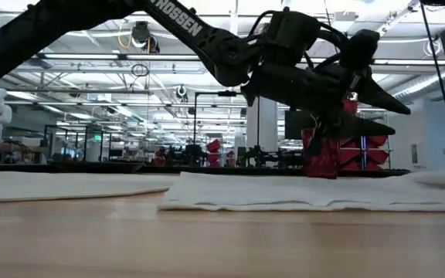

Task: Set table place
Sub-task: Fold the white napkin

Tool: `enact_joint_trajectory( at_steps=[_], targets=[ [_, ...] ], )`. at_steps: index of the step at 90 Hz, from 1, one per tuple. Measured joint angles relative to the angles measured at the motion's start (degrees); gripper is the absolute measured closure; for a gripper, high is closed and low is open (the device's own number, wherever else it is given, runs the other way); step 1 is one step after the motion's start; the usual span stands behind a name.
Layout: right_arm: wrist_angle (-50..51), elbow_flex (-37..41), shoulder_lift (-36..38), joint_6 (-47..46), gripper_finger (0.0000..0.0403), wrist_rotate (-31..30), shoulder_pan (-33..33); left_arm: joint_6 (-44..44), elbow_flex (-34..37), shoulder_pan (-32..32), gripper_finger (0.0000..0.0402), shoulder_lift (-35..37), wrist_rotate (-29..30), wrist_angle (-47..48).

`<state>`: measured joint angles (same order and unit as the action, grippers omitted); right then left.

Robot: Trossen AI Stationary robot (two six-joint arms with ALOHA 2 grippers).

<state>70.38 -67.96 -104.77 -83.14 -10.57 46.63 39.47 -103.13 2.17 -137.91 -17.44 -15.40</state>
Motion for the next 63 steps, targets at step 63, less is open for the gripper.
enact_joint_trajectory(
  at_steps=[63],
  targets=[
    [8.6, 9.3, 8.0, -10.9, 0.0403, 7.9, 1.4, -28.3, 3.4, -10.8, 0.0254, 11.5, 33.5, 68.8]
  ],
)
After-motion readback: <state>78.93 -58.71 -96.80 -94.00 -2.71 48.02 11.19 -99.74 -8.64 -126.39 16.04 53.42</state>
